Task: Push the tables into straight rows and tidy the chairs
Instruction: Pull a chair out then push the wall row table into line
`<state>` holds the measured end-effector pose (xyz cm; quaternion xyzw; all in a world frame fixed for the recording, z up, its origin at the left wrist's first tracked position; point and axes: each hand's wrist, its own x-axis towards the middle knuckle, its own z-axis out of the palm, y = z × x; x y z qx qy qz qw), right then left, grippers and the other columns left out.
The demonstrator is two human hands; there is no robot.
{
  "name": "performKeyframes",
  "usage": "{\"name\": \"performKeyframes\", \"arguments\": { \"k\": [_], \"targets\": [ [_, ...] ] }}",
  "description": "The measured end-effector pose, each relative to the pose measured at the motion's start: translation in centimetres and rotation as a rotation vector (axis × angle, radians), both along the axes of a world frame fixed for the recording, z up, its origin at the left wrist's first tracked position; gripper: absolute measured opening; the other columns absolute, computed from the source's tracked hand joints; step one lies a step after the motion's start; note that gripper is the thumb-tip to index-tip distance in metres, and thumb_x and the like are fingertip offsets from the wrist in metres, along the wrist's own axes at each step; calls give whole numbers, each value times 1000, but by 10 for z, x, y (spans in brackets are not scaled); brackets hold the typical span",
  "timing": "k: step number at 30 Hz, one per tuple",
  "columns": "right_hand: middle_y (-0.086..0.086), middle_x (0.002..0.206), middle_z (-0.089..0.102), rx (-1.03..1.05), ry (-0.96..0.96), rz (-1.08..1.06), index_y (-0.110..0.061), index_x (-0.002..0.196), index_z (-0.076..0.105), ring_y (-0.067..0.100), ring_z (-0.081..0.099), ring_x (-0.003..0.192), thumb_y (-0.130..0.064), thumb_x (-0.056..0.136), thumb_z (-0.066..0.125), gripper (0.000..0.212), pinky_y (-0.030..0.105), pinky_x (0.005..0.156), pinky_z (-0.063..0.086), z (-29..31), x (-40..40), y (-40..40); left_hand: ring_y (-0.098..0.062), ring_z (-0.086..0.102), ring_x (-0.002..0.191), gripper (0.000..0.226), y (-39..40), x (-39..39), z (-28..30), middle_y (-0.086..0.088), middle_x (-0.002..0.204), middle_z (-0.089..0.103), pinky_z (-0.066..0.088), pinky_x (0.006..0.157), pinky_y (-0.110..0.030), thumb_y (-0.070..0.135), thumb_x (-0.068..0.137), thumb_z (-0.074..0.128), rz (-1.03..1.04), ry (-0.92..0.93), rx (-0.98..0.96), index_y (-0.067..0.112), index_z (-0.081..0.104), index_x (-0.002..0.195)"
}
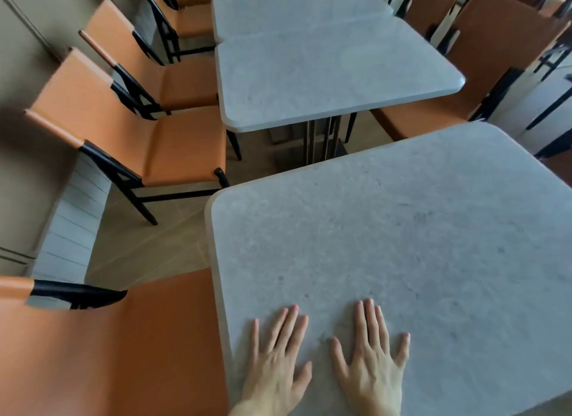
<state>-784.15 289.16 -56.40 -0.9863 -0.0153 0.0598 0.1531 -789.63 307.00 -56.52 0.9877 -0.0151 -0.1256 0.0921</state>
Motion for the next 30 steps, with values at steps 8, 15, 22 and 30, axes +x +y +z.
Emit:
{"name": "performKeyframes", "arguments": {
  "k": [8,15,22,30],
  "targets": [
    [-4,166,21,-57,-20,27,-18,158,29,10,16,153,-66,88,43,86,60,121,6,-8,-5,-4,-18,25,153,84,-1,-4,-13,-3,167,27,23,114,-66,54,83,48,-22,-116,102,17,34,157],
    [-1,166,21,-63,-13,36,-16,158,29,14,18,153,-67,92,35,83,64,119,11,-7,-9,-3,-18,30,152,78,-1,-7,-10,0,166,29,18,115,-62,54,86,45,-10,-146,59,20,38,156],
    [-5,163,-27,-31,144,206,-31,160,-7,14,-24,151,-64,80,-7,86,55,117,-19,6,-17,-15,-21,33,150,60,-7,-11,-6,-2,162,37,29,115,-68,42,97,30,29,-172,-32,20,48,150],
    [-5,169,0,42,-17,367,-31,160,15,17,-11,155,-68,75,9,93,40,124,-11,7,-91,-52,-31,-14,156,78,-61,-96,-6,1,170,-11,-13,111,-75,62,87,-5,190,-142,56,38,3,161]
  ]
}}
